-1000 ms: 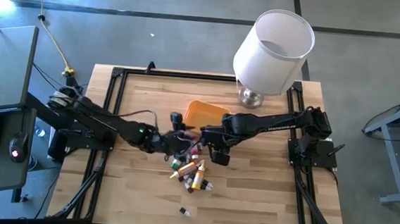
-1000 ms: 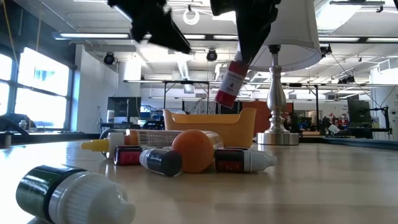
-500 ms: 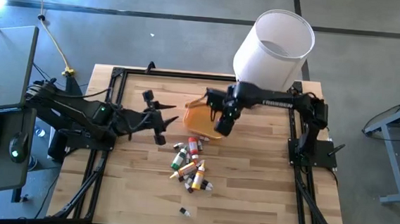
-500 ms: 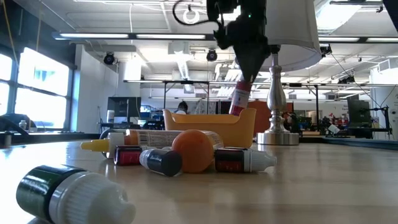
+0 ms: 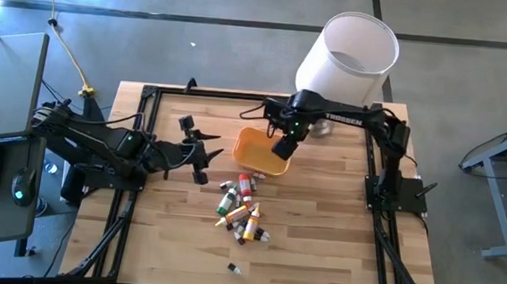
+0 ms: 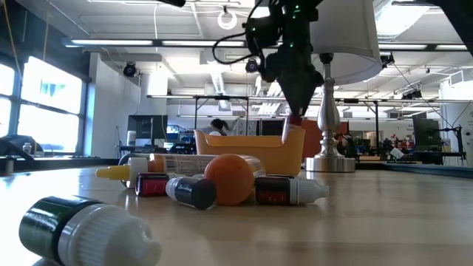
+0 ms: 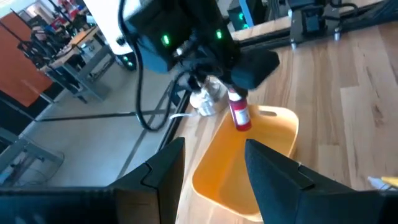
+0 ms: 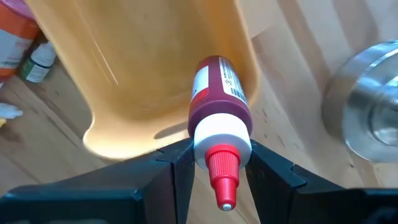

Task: Pick & Place food coloring
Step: Put the large red food coloring bottle into the yellow container

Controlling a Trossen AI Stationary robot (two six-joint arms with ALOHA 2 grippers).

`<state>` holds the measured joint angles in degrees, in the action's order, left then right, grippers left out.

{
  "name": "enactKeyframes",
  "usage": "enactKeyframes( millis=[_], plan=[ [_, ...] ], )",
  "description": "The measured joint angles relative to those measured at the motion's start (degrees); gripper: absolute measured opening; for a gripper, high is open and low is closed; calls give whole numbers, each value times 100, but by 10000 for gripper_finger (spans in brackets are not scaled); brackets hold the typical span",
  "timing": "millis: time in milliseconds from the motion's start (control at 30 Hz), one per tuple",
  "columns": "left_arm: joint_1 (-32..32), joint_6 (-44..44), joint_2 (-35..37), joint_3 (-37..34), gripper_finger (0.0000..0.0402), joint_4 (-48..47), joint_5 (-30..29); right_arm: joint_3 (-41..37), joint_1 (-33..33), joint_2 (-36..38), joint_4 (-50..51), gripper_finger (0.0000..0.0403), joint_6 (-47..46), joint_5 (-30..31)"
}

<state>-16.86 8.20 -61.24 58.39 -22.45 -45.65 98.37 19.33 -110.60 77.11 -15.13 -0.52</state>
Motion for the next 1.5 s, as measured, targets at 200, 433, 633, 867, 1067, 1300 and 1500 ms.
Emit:
enactKeyframes(
  millis=[200, 433, 633, 867, 1067, 1300, 1500],
  plan=[
    [0, -15, -4, 0, 163, -106, -9, 0, -9, -194, -1, 124, 152, 13],
    [0, -21, -4, 0, 163, -132, -7, 0, 57, -200, -61, 124, 258, 19],
    [0, -100, -4, 0, 163, -177, -7, 0, 64, -200, -243, 125, 413, 87],
    [0, -102, -4, 0, 163, -176, -7, 0, 63, -200, -285, 146, 430, 58],
    [0, -104, -4, 0, 163, -176, -6, 0, 63, -200, -288, 151, 395, 304],
    [0, -104, -5, 0, 163, -174, -7, 0, 32, -200, -429, 151, 493, 101],
    [0, -104, -4, 0, 163, -174, -5, 2, -310, -232, -1752, 152, 1710, -140]
  ],
)
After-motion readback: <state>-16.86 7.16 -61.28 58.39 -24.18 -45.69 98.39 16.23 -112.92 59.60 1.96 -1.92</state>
